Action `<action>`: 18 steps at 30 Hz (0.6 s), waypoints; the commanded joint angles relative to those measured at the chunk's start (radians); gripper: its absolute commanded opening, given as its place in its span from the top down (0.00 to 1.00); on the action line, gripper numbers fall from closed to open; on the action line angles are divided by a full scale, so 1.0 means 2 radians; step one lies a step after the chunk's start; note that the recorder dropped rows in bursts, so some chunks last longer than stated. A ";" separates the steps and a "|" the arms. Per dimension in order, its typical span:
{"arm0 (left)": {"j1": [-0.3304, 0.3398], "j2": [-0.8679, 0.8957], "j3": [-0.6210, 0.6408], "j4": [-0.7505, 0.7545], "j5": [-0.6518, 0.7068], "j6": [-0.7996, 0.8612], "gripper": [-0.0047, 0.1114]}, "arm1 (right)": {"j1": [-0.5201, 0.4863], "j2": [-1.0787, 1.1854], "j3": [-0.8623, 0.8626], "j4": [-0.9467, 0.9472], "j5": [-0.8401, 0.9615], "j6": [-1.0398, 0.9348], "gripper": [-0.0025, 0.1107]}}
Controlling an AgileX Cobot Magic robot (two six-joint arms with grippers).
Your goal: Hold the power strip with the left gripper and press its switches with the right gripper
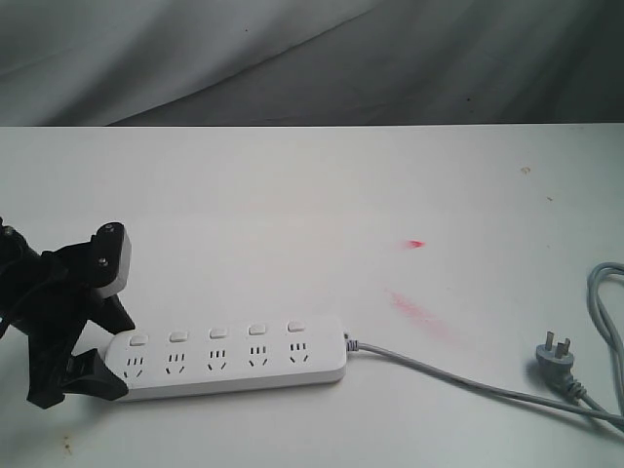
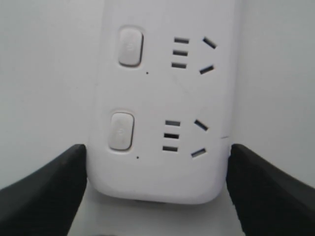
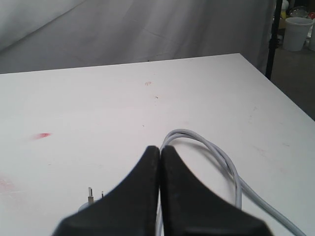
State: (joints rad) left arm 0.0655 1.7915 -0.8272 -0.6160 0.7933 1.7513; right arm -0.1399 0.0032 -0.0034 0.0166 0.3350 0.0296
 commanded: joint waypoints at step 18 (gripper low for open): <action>0.000 0.000 -0.001 0.001 0.009 0.005 0.62 | 0.002 -0.002 0.002 -0.048 -0.229 0.020 0.98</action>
State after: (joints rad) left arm 0.0655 1.7915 -0.8272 -0.6160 0.7933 1.7532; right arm -0.1399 0.0032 -0.0034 -0.1200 0.0354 0.0324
